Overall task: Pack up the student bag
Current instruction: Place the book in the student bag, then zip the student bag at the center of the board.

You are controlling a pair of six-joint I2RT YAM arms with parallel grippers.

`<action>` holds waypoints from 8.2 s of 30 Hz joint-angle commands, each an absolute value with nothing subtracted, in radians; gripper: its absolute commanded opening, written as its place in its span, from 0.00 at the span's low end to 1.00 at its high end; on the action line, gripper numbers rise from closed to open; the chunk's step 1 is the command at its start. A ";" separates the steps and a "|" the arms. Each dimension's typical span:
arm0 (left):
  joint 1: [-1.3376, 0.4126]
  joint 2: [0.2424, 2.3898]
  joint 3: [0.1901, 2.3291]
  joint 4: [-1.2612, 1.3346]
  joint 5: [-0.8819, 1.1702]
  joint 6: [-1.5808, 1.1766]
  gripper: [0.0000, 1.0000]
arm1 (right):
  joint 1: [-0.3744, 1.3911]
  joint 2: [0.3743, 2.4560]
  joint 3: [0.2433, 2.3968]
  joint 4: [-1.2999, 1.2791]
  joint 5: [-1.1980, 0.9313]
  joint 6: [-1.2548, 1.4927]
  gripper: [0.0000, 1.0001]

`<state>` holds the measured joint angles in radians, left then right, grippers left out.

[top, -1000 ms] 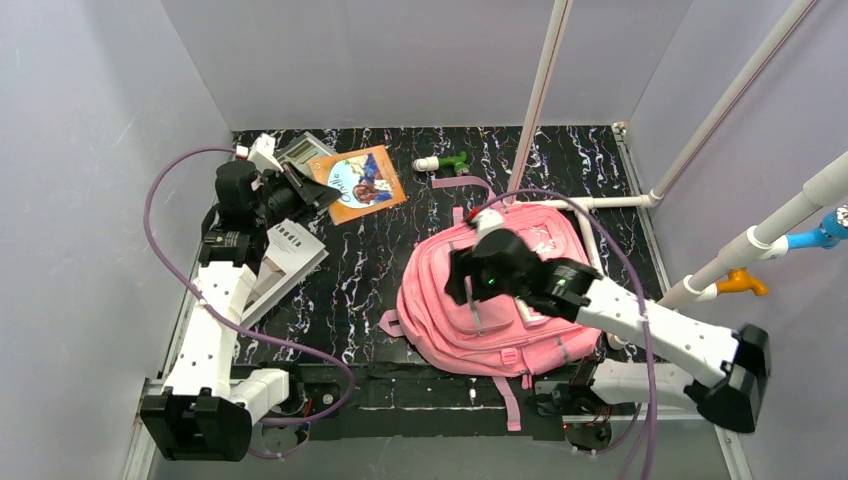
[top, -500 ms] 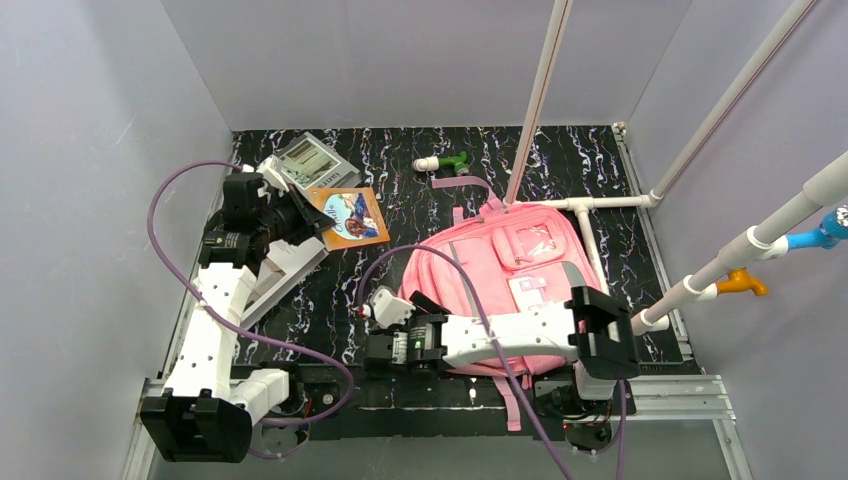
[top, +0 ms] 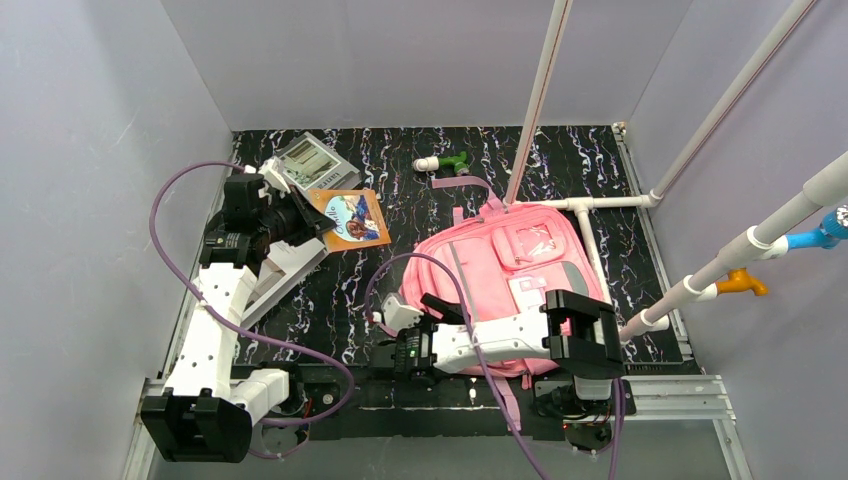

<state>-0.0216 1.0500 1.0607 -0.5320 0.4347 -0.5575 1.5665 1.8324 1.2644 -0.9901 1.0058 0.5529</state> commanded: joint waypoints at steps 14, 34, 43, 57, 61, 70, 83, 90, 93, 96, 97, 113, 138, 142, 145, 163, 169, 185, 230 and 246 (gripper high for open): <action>-0.020 1.019 1.022 -0.351 0.746 -0.722 0.00 | 1.547 1.567 1.209 -0.774 1.127 0.506 0.01; -0.020 0.975 1.017 -0.456 0.801 -0.689 0.00 | 1.132 1.151 1.046 -0.396 0.719 0.513 0.01; -0.028 1.002 0.950 -0.409 0.874 -0.777 0.00 | 1.098 1.110 1.061 -0.399 0.755 0.528 0.01; -0.322 1.092 0.698 0.035 0.790 -1.066 0.00 | 1.097 1.032 1.041 -0.312 0.755 0.578 0.01; -0.396 1.181 0.726 0.048 0.707 -1.051 0.00 | 1.097 1.021 1.042 -0.299 0.737 0.575 0.01; -0.583 1.477 0.819 0.244 0.587 -1.145 0.00 | 1.097 1.000 1.016 -0.293 0.704 0.568 0.01; -0.717 1.709 0.906 0.394 0.448 -1.203 0.41 | 1.097 0.991 0.964 -0.306 0.678 0.563 0.01; -0.658 1.591 0.761 0.369 0.517 -1.158 0.60 | 1.098 0.977 0.940 -0.375 0.652 0.537 0.01; -0.608 1.396 0.700 0.211 0.542 -1.017 0.66 | 1.097 0.980 0.937 -0.414 0.567 0.456 0.01; -0.574 1.222 0.729 -0.067 0.515 -0.841 0.72 | 1.098 1.032 0.935 -0.448 0.360 0.349 0.01; -0.562 1.183 0.748 -0.137 0.507 -0.803 0.74 | 1.098 1.057 0.932 -0.453 0.285 0.326 0.01; -0.494 1.378 0.812 0.041 0.593 -0.876 0.61 | 1.024 1.212 1.118 -0.431 0.082 0.455 0.85; -0.515 1.437 0.746 0.057 0.609 -0.833 0.31 | 0.569 1.895 1.550 -0.446 0.279 0.175 0.75; -0.514 1.424 0.739 0.057 0.599 -0.832 0.32 | 0.549 1.928 1.558 -0.448 0.266 0.185 0.63; -0.514 1.424 0.739 0.057 0.600 -0.832 0.33 | 0.539 1.930 1.542 -0.417 0.208 0.184 0.61; -0.511 1.405 0.740 0.045 0.601 -0.815 0.38 | 0.536 1.855 1.514 -0.434 0.177 0.157 0.17; -0.479 1.377 0.734 0.022 0.605 -0.801 0.41 | 0.534 1.812 1.462 -0.369 0.159 0.150 0.01; -0.424 1.258 0.685 -0.078 0.628 -0.762 0.49 | 0.460 1.730 1.295 -0.159 0.012 0.321 0.36; -0.307 1.181 0.545 -0.032 0.709 -0.755 0.72 | 0.349 1.841 1.304 -0.107 -0.457 0.176 0.08; -0.312 1.476 0.574 0.262 0.843 -0.867 0.09 | 0.552 1.738 1.332 -0.098 -0.202 0.211 0.01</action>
